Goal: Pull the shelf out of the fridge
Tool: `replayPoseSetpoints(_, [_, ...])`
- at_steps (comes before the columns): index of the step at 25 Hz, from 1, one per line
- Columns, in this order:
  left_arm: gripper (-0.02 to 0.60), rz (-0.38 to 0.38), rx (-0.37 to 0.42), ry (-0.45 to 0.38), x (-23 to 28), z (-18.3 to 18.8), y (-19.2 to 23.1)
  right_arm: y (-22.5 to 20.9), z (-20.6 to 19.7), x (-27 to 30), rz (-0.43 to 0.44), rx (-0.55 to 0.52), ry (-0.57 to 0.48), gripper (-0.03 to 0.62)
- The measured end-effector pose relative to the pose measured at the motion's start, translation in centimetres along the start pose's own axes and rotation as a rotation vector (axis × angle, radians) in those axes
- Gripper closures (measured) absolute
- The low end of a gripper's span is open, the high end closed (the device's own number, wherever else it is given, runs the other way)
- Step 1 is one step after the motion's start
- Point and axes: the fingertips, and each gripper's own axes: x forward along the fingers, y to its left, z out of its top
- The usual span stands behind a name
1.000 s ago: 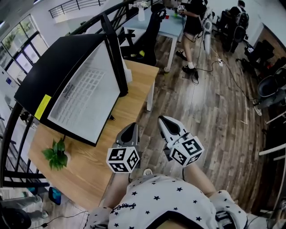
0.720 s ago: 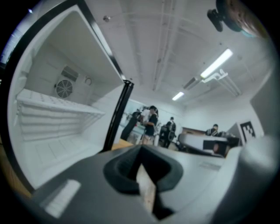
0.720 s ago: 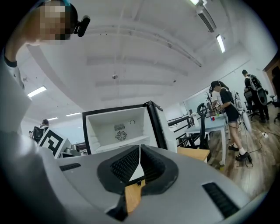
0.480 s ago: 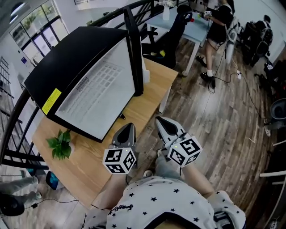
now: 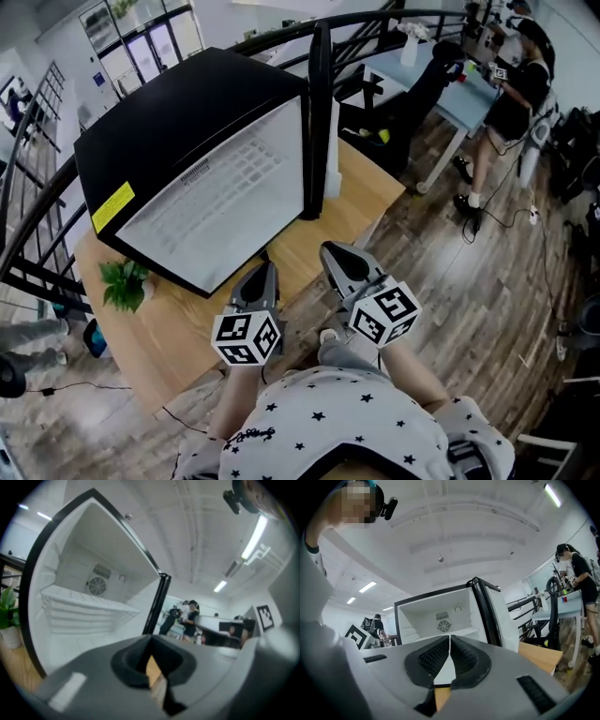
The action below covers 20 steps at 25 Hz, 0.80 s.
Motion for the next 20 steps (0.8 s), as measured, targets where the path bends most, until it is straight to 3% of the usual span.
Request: replayPoseSetpoints(20, [0.577, 0.395, -0.136, -0.212, -1.0, 2.4, 4.2, 0.4, -0.3, 7.7, 0.404, 0.017, 0.082, 0.571])
